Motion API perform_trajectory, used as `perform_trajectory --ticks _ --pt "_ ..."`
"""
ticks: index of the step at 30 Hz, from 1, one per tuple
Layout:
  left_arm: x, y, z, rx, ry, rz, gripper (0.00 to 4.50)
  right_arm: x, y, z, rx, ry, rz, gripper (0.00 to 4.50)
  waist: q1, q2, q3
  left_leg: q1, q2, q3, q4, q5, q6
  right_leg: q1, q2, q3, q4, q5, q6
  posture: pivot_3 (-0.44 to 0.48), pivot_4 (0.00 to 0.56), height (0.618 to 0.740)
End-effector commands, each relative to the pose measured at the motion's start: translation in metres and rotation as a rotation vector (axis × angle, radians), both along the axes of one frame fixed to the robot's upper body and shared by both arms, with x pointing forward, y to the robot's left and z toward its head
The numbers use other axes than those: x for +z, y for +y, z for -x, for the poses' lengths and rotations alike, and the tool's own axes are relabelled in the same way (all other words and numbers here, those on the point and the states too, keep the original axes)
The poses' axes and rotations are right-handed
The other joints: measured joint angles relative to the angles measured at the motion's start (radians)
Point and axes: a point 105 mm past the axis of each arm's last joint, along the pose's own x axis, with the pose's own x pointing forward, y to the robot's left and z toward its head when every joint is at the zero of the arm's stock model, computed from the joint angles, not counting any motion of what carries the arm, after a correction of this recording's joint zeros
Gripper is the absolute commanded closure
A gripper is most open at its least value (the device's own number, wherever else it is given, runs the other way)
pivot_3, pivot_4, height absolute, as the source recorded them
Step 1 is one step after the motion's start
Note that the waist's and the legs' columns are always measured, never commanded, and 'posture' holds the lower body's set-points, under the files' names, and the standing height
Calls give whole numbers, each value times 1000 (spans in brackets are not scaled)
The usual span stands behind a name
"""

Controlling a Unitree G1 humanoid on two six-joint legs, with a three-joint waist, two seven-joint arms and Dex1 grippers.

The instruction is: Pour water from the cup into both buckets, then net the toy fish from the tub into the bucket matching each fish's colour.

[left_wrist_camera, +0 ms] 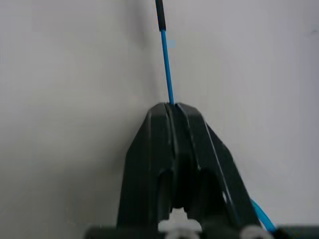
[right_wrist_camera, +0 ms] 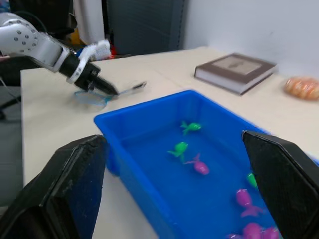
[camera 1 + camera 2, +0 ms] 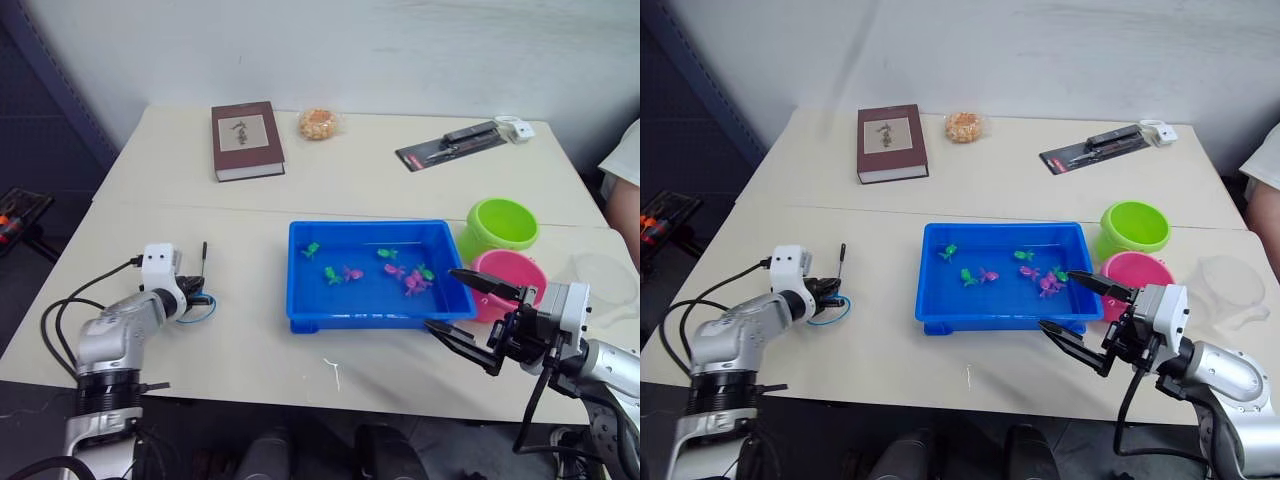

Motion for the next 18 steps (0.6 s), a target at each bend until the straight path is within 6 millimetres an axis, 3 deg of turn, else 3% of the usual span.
perform_trajectory --ticks 1,4,7,9,13,18 --pt "91 -24 19 -366 -314 -78 4455 13 3 -2 -29 53 42 0 0 0 0 0 0 -1 0 0 0 0 0 1 -1 0 0 0 150 738" --pt "106 -48 53 -899 -288 -277 4455 18 16 -1 67 132 121 0 -1 7 1 0 -1 -1 -2 -1 -1 1 -1 1 -8 0 -1 0 150 738" --pt "105 -63 61 -1161 -218 -390 4455 21 19 -6 104 172 197 0 6 13 3 0 -2 0 -2 -1 1 2 -1 0 -9 0 -2 0 150 738" --pt "99 -84 66 -1331 -181 -438 4455 21 25 -12 127 195 246 0 5 13 3 0 -2 0 -2 -1 1 2 0 -1 -9 0 -2 0 150 738" --pt "93 -124 71 -1516 -154 -448 4455 25 51 -23 217 244 270 0 -3 10 5 -7 -2 0 1 -1 4 -2 4 -2 -4 0 0 0 150 738" --pt "87 -162 67 -1590 -172 -407 4455 28 84 -30 294 360 278 0 -12 8 6 -17 -5 3 3 1 8 -15 3 -5 2 2 2 0 150 738"
